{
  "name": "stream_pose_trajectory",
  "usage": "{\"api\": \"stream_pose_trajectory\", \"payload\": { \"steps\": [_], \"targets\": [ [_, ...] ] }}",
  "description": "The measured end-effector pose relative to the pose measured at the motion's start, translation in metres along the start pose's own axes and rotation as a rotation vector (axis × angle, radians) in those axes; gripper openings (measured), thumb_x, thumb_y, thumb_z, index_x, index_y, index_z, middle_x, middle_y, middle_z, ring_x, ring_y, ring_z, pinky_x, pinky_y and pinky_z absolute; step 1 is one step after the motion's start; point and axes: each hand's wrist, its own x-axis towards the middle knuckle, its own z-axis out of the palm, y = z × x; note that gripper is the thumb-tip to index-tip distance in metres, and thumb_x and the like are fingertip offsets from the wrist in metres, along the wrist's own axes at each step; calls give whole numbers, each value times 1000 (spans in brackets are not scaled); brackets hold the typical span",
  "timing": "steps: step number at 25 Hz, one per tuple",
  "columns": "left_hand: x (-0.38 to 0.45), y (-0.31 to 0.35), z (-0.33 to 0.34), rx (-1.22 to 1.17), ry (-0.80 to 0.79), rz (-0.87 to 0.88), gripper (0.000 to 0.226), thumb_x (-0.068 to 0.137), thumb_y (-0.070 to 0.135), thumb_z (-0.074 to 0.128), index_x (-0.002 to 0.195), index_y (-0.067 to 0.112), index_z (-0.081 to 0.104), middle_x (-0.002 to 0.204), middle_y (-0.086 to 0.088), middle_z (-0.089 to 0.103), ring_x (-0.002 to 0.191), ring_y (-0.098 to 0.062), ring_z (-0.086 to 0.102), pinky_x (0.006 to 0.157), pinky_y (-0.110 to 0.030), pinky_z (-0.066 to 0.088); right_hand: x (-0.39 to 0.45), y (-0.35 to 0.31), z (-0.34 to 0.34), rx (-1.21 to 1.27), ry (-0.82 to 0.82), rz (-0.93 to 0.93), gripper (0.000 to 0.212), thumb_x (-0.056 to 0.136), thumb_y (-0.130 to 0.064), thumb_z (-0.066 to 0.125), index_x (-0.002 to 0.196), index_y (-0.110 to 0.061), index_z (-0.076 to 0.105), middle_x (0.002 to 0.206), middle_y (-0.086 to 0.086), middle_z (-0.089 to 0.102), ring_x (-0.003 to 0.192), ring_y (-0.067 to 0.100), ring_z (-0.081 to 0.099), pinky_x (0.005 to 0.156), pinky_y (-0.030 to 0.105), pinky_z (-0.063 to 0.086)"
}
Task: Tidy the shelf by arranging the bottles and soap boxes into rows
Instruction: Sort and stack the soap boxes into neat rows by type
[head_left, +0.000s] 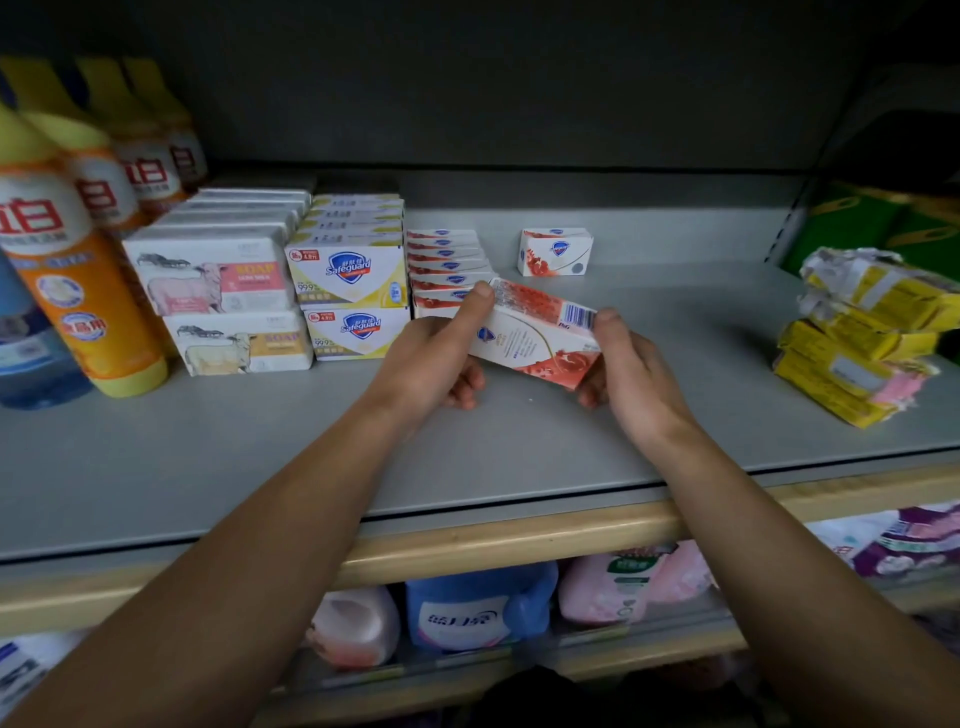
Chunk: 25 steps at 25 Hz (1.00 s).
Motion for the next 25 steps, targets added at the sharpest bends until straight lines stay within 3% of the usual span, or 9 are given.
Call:
{"api": "stream_pose_trajectory", "payload": {
  "steps": [4, 7, 9, 11, 12, 15, 19, 21, 25],
  "targets": [
    [0, -1, 0, -215, -66, -31, 53, 76, 70, 56, 83, 19, 69, 63, -6, 64, 47, -18, 53, 57, -33, 53, 0, 2, 1, 133, 48, -84, 13, 88, -41, 58, 95, -33, 64, 73, -17, 66, 56, 10, 58, 56, 17, 48],
    [-2, 2, 0, -418, -66, -5, 31, 92, 39, 61, 74, 18, 74, 70, -4, 69, 51, -16, 57, 55, -33, 56, -2, 4, 0, 157, -24, -178, 40, 83, -22, 73, 119, -28, 57, 105, -12, 68, 75, 15, 62, 73, 28, 56],
    [-1, 2, 0, -506, -59, 38, 22, 94, 21, 61, 76, 17, 73, 73, -6, 71, 56, -20, 63, 57, -34, 58, -2, 3, 0, 231, -66, -186, 44, 81, -26, 68, 123, -25, 55, 113, -6, 68, 77, 16, 66, 77, 30, 56],
    [0, 4, 2, -544, -74, 81, 6, 94, 13, 61, 96, 12, 66, 82, -9, 73, 63, -24, 67, 61, -34, 59, -1, 1, 0, 364, -77, -116, 31, 90, -27, 62, 120, -20, 57, 109, 5, 70, 76, 22, 68, 76, 35, 57],
    [0, 3, 3, -534, -81, 105, 14, 93, 11, 61, 107, 8, 62, 87, -10, 73, 66, -25, 68, 63, -33, 59, 0, -1, 0, 427, -78, -70, 24, 96, -26, 56, 118, -17, 58, 105, 9, 70, 74, 23, 69, 76, 37, 56],
    [-1, 3, 7, -483, -117, 171, 28, 92, 8, 61, 119, 7, 54, 91, -12, 71, 71, -23, 68, 66, -30, 58, 4, -7, -1, 501, -27, 15, 26, 103, -25, 42, 112, -9, 62, 98, 12, 73, 77, 24, 71, 74, 32, 56],
    [-1, 0, 3, -430, -158, 217, 30, 92, 9, 62, 121, 14, 60, 104, -13, 72, 85, -25, 70, 72, -31, 56, 5, -18, 0, 518, 17, 35, 18, 101, -18, 49, 103, -10, 65, 110, 15, 72, 98, 28, 71, 83, 34, 57],
    [0, 1, 3, -428, -130, 201, 23, 96, 17, 58, 119, 19, 64, 106, -11, 72, 86, -23, 72, 72, -30, 57, 3, -26, 3, 496, 59, -42, 16, 100, -12, 50, 102, -14, 66, 106, 9, 73, 99, 22, 70, 85, 33, 56],
    [1, 5, 5, -525, -128, 5, 34, 100, 43, 46, 120, 20, 61, 108, -5, 73, 86, -29, 74, 66, -34, 59, -9, -34, 9, 109, 156, -396, 30, 90, -13, 59, 119, -15, 64, 112, -5, 70, 99, 9, 65, 88, 23, 49]
  ]
}}
